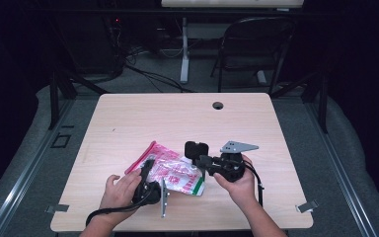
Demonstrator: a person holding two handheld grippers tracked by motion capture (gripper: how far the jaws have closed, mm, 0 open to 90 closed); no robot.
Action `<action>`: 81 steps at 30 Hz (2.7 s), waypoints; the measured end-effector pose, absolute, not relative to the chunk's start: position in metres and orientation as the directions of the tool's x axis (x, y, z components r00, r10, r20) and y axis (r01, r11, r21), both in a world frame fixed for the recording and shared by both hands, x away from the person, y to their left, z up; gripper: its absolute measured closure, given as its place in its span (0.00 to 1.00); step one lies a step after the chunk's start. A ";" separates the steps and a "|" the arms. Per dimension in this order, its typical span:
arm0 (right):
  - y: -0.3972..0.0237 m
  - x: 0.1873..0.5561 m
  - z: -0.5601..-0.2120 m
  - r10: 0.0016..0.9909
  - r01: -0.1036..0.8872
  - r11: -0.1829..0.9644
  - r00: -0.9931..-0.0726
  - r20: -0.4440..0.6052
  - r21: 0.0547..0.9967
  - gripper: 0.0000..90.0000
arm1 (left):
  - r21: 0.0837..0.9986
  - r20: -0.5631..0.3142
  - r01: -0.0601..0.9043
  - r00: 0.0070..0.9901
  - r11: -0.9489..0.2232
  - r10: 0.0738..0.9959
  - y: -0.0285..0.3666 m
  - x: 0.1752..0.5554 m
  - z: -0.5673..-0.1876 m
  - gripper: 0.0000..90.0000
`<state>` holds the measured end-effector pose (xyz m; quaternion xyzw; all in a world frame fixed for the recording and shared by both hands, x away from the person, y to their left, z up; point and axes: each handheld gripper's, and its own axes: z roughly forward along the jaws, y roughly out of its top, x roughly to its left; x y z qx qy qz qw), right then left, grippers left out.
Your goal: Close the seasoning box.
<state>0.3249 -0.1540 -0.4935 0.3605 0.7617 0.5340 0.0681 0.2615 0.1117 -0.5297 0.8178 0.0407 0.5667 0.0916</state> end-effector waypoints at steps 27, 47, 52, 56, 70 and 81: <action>-0.161 0.329 -0.496 0.637 0.485 0.168 -0.718 0.281 0.858 0.79 | 0.547 0.659 0.126 0.545 -0.827 0.519 0.124 0.268 -0.554 0.82; -0.162 0.329 -0.497 0.649 0.482 0.157 -0.708 0.278 0.862 0.76 | 0.745 0.335 0.276 0.633 -0.607 0.698 0.147 0.284 -0.555 0.85; -0.162 0.329 -0.497 0.657 0.480 0.161 -0.704 0.269 0.863 0.76 | 0.809 0.195 0.325 0.637 -0.489 0.746 0.163 0.290 -0.556 0.85; -0.163 0.329 -0.497 0.663 0.477 0.160 -0.700 0.264 0.864 0.75 | 0.850 0.053 0.377 0.633 -0.367 0.772 0.181 0.297 -0.559 0.85; -0.163 0.330 -0.499 0.677 0.477 0.143 -0.686 0.267 0.867 0.69 | 0.874 -0.028 0.438 0.475 -0.209 0.879 0.224 0.300 -0.552 0.86; -0.168 0.335 -0.485 0.664 0.467 0.101 -0.689 0.290 0.879 0.67 | 0.884 -0.032 0.452 0.307 -0.116 0.951 0.258 0.290 -0.546 0.86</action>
